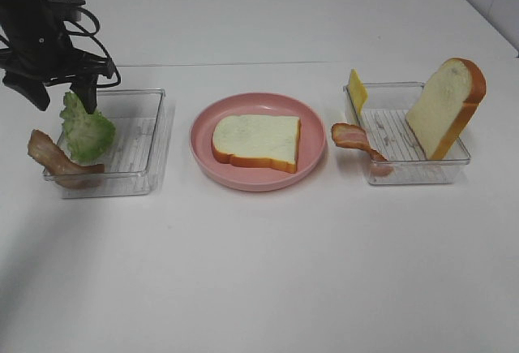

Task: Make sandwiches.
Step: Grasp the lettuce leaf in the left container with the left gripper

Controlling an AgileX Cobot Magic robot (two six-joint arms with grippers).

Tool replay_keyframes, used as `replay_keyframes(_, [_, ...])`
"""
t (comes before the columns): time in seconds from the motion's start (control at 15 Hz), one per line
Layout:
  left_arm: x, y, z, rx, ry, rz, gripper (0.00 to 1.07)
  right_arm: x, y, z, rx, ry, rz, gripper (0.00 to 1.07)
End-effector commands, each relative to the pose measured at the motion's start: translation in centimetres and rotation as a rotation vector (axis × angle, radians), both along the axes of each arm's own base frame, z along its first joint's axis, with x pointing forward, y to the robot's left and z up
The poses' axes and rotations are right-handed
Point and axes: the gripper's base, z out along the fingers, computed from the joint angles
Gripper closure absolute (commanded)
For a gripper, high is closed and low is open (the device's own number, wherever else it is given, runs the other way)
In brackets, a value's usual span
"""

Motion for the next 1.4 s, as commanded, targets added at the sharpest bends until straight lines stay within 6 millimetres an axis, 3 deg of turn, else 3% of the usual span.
replay_keyframes(0.07, [0.2, 0.0, -0.2, 0.005, -0.011, -0.006, 0.43, -0.1, 0.0, 0.0, -0.004, -0.017, 0.000, 0.20])
replay_keyframes(0.47, [0.6, 0.1, -0.4, 0.017, -0.044, -0.014, 0.43, -0.1, 0.0, 0.0, -0.004, -0.017, 0.000, 0.20])
replay_keyframes(0.8, [0.5, 0.1, -1.2, 0.021, -0.010, -0.014, 0.49, -0.1, 0.0, 0.0, -0.004, -0.017, 0.000, 0.20])
replay_keyframes(0.93, [0.5, 0.1, -1.2, 0.020, -0.017, -0.013, 0.60, -0.1, 0.0, 0.0, -0.004, -0.017, 0.000, 0.20])
replay_keyframes(1.27, [0.6, 0.1, -1.2, 0.016, -0.030, -0.004, 1.07, -0.1, 0.0, 0.0, -0.004, -0.017, 0.000, 0.20])
replay_keyframes(1.4, [0.6, 0.1, -1.0, 0.015, -0.034, -0.002, 1.07, -0.1, 0.0, 0.0, -0.004, -0.017, 0.000, 0.20])
